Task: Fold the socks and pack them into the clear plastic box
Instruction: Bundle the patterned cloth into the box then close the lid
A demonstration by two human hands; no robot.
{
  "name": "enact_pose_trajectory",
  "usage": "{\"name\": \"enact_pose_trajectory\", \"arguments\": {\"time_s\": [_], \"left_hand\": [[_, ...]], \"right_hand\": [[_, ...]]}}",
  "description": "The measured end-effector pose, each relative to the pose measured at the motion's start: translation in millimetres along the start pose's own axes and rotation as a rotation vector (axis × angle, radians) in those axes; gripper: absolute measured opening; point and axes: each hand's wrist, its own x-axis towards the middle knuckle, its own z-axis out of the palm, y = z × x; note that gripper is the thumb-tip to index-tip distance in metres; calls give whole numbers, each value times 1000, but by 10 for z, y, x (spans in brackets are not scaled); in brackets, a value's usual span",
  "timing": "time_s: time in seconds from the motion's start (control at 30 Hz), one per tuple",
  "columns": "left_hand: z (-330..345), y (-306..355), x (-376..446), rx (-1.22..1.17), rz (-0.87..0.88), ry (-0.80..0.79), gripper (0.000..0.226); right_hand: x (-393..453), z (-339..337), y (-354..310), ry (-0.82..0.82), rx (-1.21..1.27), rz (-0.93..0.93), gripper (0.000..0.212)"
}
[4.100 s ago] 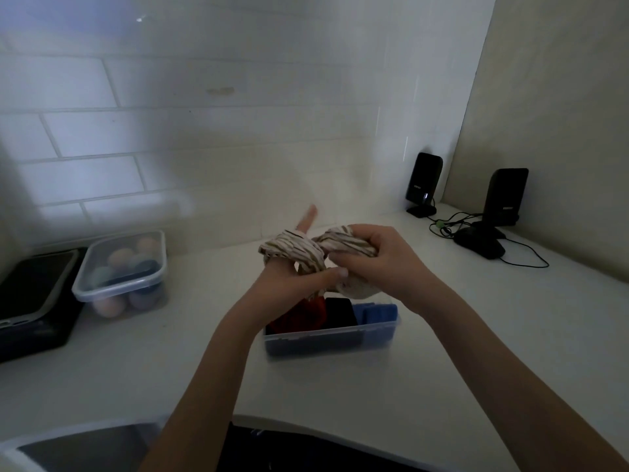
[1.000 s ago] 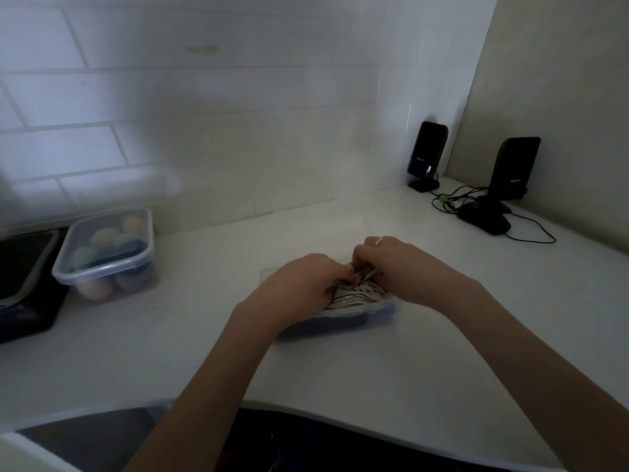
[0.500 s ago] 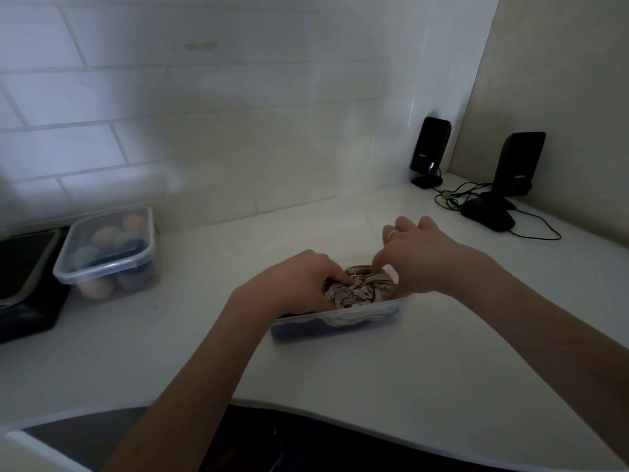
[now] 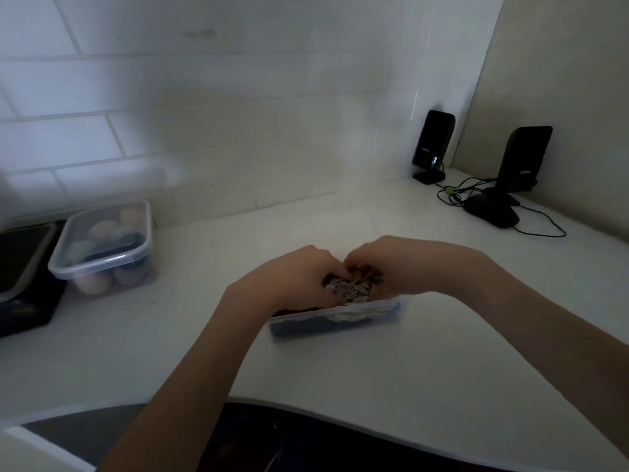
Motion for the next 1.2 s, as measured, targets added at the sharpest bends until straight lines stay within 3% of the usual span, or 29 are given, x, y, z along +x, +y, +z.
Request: {"name": "enact_pose_trajectory", "arguments": {"time_s": [0.1,0.23,0.4,0.57,0.87,1.03,1.2], "left_hand": [[-45,-39,-45,-48,10,48,26],[-10,-72,-59,90,-12,85,26],[13,-49,-61,85,-54,-9,33],[-40,-73,-73,2,-126,-52,42],[25,-117,-120,-125,-163,15,40],[-30,-63,-197,-82,-136,20,38],[-94,29,-239,65,-80,166,27]], "right_hand": [[36,-20,-13,-6,-74,-10,44],[36,-73,24,-32,-153,41,51],[29,-14,41,16,-411,-12,38],[79,-3,66,-28,-461,-6,44],[78,63,158,-54,-272,69,41],[7,-55,261,-208,123,107,54],[-55,-225,177,25,130,35,44]]}}
